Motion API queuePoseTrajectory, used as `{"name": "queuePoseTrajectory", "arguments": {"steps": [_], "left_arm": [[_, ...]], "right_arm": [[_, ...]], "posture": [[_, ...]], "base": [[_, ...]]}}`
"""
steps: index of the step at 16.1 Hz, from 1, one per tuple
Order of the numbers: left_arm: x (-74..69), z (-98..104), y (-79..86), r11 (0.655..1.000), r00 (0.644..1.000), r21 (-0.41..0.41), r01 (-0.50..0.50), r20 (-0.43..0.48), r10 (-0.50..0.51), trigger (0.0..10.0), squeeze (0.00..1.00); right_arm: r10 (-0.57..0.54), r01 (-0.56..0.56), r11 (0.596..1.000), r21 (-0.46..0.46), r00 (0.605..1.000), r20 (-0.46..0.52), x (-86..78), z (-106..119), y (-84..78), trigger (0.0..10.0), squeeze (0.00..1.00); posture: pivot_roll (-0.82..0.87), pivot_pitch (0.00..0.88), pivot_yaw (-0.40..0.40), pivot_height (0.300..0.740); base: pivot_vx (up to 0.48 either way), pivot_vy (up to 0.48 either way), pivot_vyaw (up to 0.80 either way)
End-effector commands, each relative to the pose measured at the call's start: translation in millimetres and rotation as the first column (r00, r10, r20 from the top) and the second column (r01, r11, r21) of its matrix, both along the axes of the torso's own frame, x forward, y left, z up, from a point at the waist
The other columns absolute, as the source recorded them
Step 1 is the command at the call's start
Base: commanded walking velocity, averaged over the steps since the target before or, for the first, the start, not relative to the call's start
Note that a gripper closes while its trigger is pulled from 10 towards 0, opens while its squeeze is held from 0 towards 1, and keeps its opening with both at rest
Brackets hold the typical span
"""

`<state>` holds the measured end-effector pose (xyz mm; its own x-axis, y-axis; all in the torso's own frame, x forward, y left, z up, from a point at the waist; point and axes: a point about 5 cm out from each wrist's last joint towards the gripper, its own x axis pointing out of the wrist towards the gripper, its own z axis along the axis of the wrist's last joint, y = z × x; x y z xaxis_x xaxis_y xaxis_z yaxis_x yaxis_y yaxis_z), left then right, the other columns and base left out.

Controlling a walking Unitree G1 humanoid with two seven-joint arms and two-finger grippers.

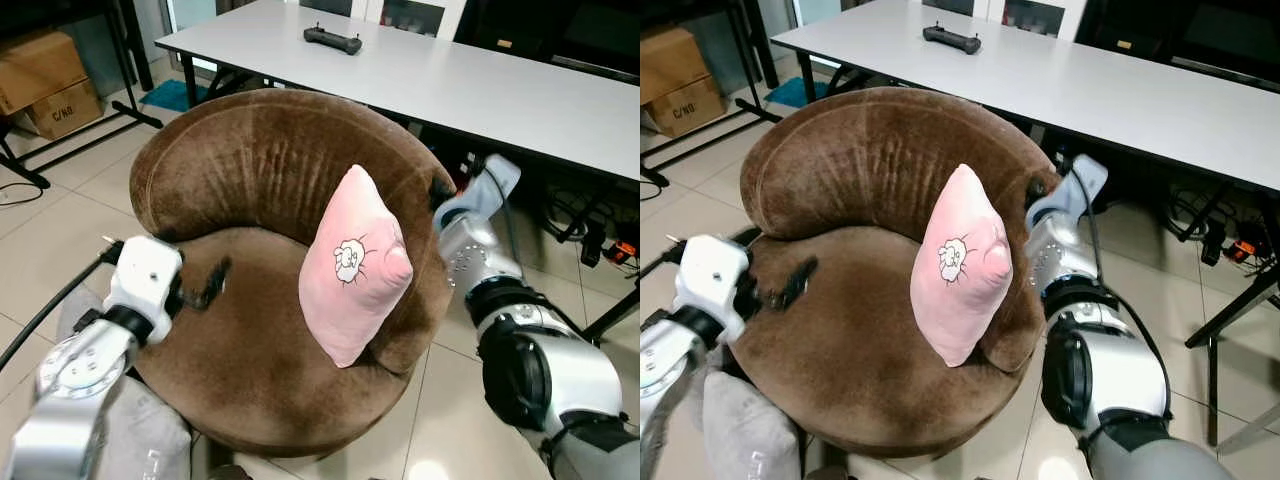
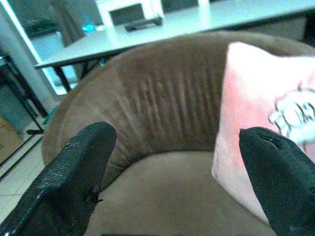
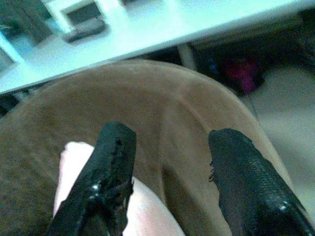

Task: Move the pillow to the sofa from floor

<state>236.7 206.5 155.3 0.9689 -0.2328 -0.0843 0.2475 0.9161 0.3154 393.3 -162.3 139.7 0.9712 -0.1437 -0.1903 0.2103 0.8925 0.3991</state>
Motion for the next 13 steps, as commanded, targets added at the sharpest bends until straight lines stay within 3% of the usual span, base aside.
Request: {"name": "queuePoseTrajectory", "arguments": {"steps": [1, 2, 4, 5, 6, 9, 13], "left_arm": [[0.8, -2.6, -0.3, 0.999, 0.998, 0.010, -0.053, 0.016, 0.053, 10.0, 0.00], [0.1, -6.1, -3.6, 0.998, 0.998, 0.018, -0.063, 0.009, 0.063, 10.0, 0.00], [-2.6, -7.1, -11.1, 0.999, 0.999, 0.001, -0.050, 0.017, 0.050, 10.0, 0.00], [-4.0, -8.1, -13.1, 0.997, 0.997, -0.024, -0.070, 0.021, 0.071, 10.0, 0.00], [-3.7, -12.1, -13.2, 0.996, 0.996, -0.014, -0.090, 0.013, 0.090, 10.0, 0.00], [-5.3, -13.2, -16.2, 0.995, 0.995, 0.002, -0.099, 0.023, 0.099, 10.0, 0.00], [-9.7, -10.0, -13.3, 0.986, 0.985, 0.051, -0.161, 0.079, 0.156, 10.0, 0.00]], "right_arm": [[0.080, -0.075, 0.993, -0.090, 0.995, 0.054, -7.2, -2.0, -3.5, 10.0, 0.09], [0.120, -0.112, 0.987, -0.116, 0.990, 0.069, -15.4, -6.7, -2.7, 10.0, 0.00], [0.212, -0.189, 0.961, -0.201, 0.972, 0.097, -35.6, -13.2, 3.1, 10.0, 0.00], [0.287, -0.253, 0.936, -0.246, 0.952, 0.110, -53.4, -18.2, 11.5, 10.0, 0.00], [0.312, -0.281, 0.930, -0.237, 0.945, 0.100, -65.4, -24.6, 16.6, 10.0, 0.00], [0.304, -0.282, 0.923, -0.261, 0.951, 0.049, -88.5, -37.8, 17.5, 10.0, 0.00], [0.283, -0.257, 0.926, -0.276, 0.957, 0.058, -107.8, -32.1, 16.0, 10.0, 0.00]], "posture": [[0.15, 0.000, -0.102, 0.740], [0.15, 0.000, -0.103, 0.740], [0.14, 0.000, -0.107, 0.740], [0.14, 0.000, -0.109, 0.740], [0.14, 0.000, -0.110, 0.740], [0.14, 0.000, -0.117, 0.740], [0.14, 0.000, -0.119, 0.740]], "base": [[0.000, 0.000, 0.00], [0.000, 0.000, 0.00], [0.000, 0.000, 0.00], [0.000, 0.000, 0.00], [0.000, 0.000, 0.00], [0.000, 0.000, 0.00], [0.000, 0.000, 0.00]]}}
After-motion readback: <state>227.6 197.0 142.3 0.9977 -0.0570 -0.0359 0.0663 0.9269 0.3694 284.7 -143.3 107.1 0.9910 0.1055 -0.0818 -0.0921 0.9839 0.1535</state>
